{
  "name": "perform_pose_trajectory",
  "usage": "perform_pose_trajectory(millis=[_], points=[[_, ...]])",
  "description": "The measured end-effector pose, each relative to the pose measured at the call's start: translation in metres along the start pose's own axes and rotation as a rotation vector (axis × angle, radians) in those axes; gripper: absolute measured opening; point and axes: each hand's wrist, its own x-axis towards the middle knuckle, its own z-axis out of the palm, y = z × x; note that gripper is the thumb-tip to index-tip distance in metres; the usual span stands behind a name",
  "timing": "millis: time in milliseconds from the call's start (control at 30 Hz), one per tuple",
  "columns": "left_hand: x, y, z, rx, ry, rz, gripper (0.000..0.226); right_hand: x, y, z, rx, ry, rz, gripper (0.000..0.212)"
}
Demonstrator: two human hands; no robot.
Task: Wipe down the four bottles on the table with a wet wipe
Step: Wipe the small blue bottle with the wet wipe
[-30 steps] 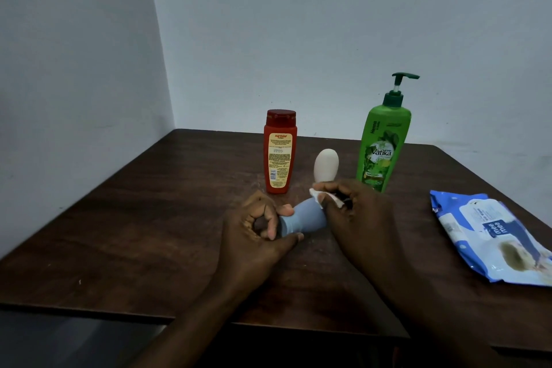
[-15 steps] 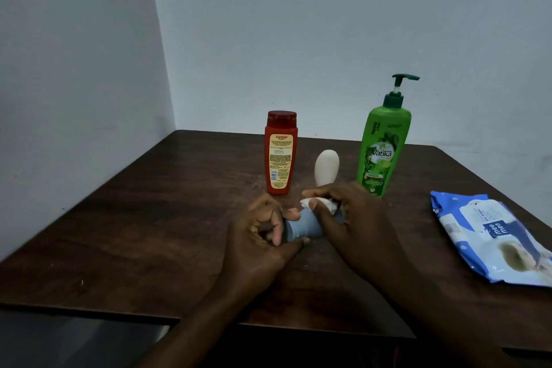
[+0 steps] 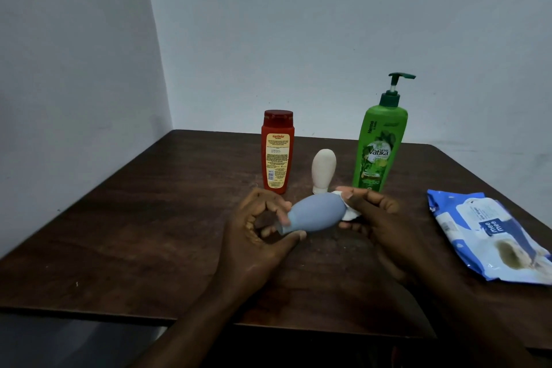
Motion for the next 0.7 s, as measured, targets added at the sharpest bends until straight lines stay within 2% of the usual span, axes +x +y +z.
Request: perform_pose_trajectory(millis=[133,200,300,367,533,700], points=[[0.002,-0.003,0.004,0.109,-0.042,-0.017,0.054,-0.002,-0.001,0.002,0.059,0.006,-0.079,0.018],[0.0,-0.004,0.005,0.142,-0.068,-0.015,0.055,-0.006,-0.005,0.003,0.031,0.0,-0.137,0.033],[-0.002,-0.004,0.005,0.14,-0.062,-0.053,0.053,-0.015,-0.01,0.008,-0.074,0.02,-0.265,0.029],[-0.002,-0.004,0.005,0.116,-0.037,-0.065,0.056,-0.023,-0.009,0.014,-0.1,0.061,-0.346,0.025],[-0.003,0.002,0.005,-0.043,-0.055,-0.141,0.054,-0.039,0.0,0.031,-0.13,0.167,-0.503,0.033],[-0.001,0.004,0.004,-0.194,-0.151,-0.206,0.053,-0.048,0.002,0.04,-0.423,0.263,-0.822,0.031]])
